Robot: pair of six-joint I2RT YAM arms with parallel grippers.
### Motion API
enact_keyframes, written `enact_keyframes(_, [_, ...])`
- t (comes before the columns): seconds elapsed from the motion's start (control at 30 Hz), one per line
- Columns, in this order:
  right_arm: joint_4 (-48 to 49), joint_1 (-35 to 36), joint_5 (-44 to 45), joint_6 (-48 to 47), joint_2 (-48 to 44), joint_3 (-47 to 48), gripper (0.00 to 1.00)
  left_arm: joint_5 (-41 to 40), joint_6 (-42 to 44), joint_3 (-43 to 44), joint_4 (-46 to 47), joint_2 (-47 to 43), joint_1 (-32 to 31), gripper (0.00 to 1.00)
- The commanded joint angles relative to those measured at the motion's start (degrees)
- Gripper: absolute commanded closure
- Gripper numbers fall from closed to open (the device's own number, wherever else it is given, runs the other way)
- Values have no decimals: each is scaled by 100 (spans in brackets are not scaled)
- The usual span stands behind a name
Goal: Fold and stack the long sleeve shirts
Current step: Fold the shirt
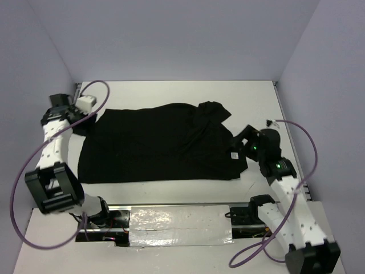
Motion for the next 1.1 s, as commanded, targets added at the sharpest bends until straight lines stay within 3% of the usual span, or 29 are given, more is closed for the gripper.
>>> enact_keyframes(0.0, [801,930,1089,-467,946,535,13,-426,-916,399,458,974,-996,37])
enact_keyframes(0.1, [1030,1327,1391,-696,2142,1062,13,-708,-1207,908,520,1810,-1287,43])
enact_keyframes(0.23, [1575,1345,1083,-811,3171,1186,13,-1200,-1348,1341,634,2595,-1525,42])
enact_keyframes(0.7, [1962,1381,1004,-723,3920,773,14,-1271,-1489,1535,1074,3580,-1807,44])
enact_keyframes(0.83, [2041,1389,951,-723,4026,764,14,-1455,-1419,1377,1188,3606,-1807,61])
enact_keyframes(0.93, [2076,1398,951,-740,4017,756,13,-1447,-1384,1263,1241,3536,-1816,82])
enact_keyframes(0.97, [2076,1381,968,-749,4034,764,13,-1473,-1384,1236,1293,3527,-1807,94])
enact_keyframes(1.07, [2059,1380,986,-784,4061,773,13,-1543,-1375,1253,1311,3545,-1816,100])
